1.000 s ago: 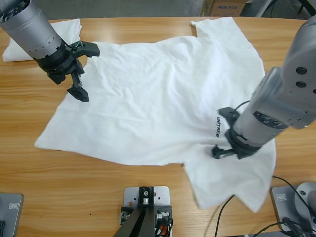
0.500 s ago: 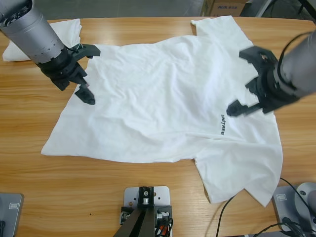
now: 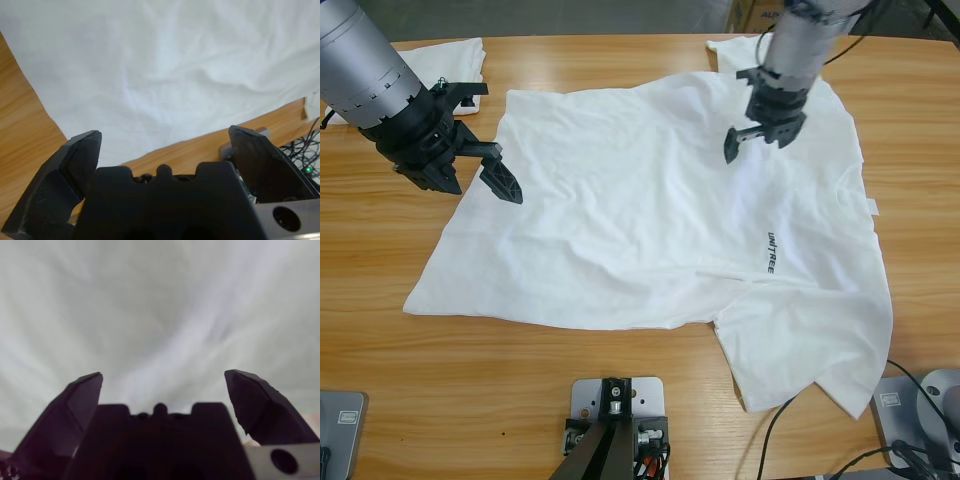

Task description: Fold clothes

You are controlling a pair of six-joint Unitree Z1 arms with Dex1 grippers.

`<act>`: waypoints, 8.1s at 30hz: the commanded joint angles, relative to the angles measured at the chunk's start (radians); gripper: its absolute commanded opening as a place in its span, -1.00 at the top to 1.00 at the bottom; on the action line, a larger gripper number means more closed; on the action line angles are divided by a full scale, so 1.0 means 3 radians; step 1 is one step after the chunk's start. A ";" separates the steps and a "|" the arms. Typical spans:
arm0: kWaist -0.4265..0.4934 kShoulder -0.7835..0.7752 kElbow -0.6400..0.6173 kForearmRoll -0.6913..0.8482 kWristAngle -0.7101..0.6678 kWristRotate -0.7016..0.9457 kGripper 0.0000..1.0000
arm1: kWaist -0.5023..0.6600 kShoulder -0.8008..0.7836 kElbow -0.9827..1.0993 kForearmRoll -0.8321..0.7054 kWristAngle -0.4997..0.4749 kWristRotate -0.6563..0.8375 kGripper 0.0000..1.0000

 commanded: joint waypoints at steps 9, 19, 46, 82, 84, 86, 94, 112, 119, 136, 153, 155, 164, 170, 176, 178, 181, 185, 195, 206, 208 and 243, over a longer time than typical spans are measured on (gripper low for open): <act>0.0117 -0.0069 0.0091 0.0048 0.0077 -0.0023 -1.00 | -0.0193 0.1204 -0.2027 0.0854 -0.0147 -0.0250 -1.00; 0.0122 -0.0088 0.0090 0.0057 0.0104 -0.0023 -1.00 | -0.0231 0.1313 -0.2763 0.1078 -0.0240 -0.0667 -1.00; 0.0010 -0.0400 0.0429 -0.0131 0.0466 0.0310 -1.00 | 0.0095 -0.0544 0.1780 -0.1760 0.0355 0.0149 -1.00; 0.0086 -0.0663 0.0927 -0.0609 0.0523 0.0187 -1.00 | -0.0004 -0.1807 0.0784 -0.0273 -0.0369 -0.0027 -1.00; 0.0142 -0.0772 0.1175 -0.0736 0.0498 0.0048 -1.00 | -0.0004 -0.2374 0.1588 -0.0671 -0.0240 0.0171 -1.00; 0.0235 -0.0882 0.1440 -0.0874 0.0446 -0.0123 -1.00 | -0.0004 -0.2753 0.2234 -0.0937 -0.0048 0.0506 -1.00; 0.0740 -0.1160 0.2113 -0.1034 -0.0222 -0.0393 -1.00 | 0.0576 -0.4095 0.3905 -0.1366 0.0175 0.2381 -0.99; 0.0741 -0.1132 0.2145 -0.1113 -0.0500 -0.0260 -1.00 | 0.3028 -0.3754 0.4232 -0.1830 -0.0729 0.6754 -1.00; 0.0746 -0.1219 0.2056 -0.1113 -0.0509 -0.0125 -1.00 | 0.3767 -0.3397 0.4192 -0.1821 -0.1021 0.7774 -0.99; 0.0701 -0.1158 0.2043 -0.1111 -0.0507 0.0194 -1.00 | 0.5154 -0.2621 0.4205 -0.1640 -0.0819 1.0001 -0.99; 0.0669 -0.1057 0.1996 -0.1114 -0.0514 0.0247 -1.00 | 0.5155 -0.1986 0.4244 -0.1636 -0.1620 1.1700 -1.00; 0.0642 -0.1031 0.1993 -0.1118 -0.0514 0.0268 -1.00 | 0.5155 -0.1982 0.4209 -0.1572 -0.1584 1.1787 -1.00; 0.0500 -0.1024 0.2012 -0.1113 -0.0548 0.0284 -1.00 | 0.5154 -0.2163 0.3851 -0.1165 -0.0566 1.1663 -1.00; 0.0386 -0.1025 0.2033 -0.1113 -0.0598 0.0301 -1.00 | 0.5153 -0.1795 0.3824 -0.1225 -0.0277 1.2182 -0.99; 0.0324 -0.0957 0.2036 -0.1118 -0.0601 0.0324 -1.00 | 0.5069 -0.1673 0.3883 -0.1036 -0.1232 1.1942 -1.00; 0.0316 -0.0942 0.2054 -0.1116 -0.0601 0.0335 -1.00 | 0.5010 -0.1752 0.3848 -0.0907 -0.1508 1.1558 -1.00; 0.0306 -0.0928 0.2069 -0.1116 -0.0602 0.0340 -1.00 | 0.4880 -0.2040 0.3574 -0.0939 -0.1088 1.1152 -1.00; 0.0277 -0.0932 0.2071 -0.1115 -0.0606 0.0340 -1.00 | 0.4844 -0.2120 0.3357 -0.0846 -0.1037 1.0712 -1.00; 0.0171 -0.1012 0.2146 -0.1113 -0.0606 0.0315 -1.00 | 0.4426 -0.2438 0.3774 -0.1147 -0.0625 1.0557 -0.99; 0.0147 -0.1070 0.2172 -0.1113 -0.0606 0.0310 -1.00 | 0.4228 -0.2304 0.4317 -0.1808 -0.0744 1.1188 -0.73; 0.0132 -0.1079 0.2179 -0.1113 -0.0616 0.0310 -1.00 | 0.4188 -0.2238 0.4317 -0.1814 -0.0793 1.1207 -0.73; 0.0082 -0.1108 0.2181 -0.1138 -0.0622 0.0315 -1.00 | 0.3724 -0.2146 0.4163 -0.1568 -0.0817 1.0524 -0.46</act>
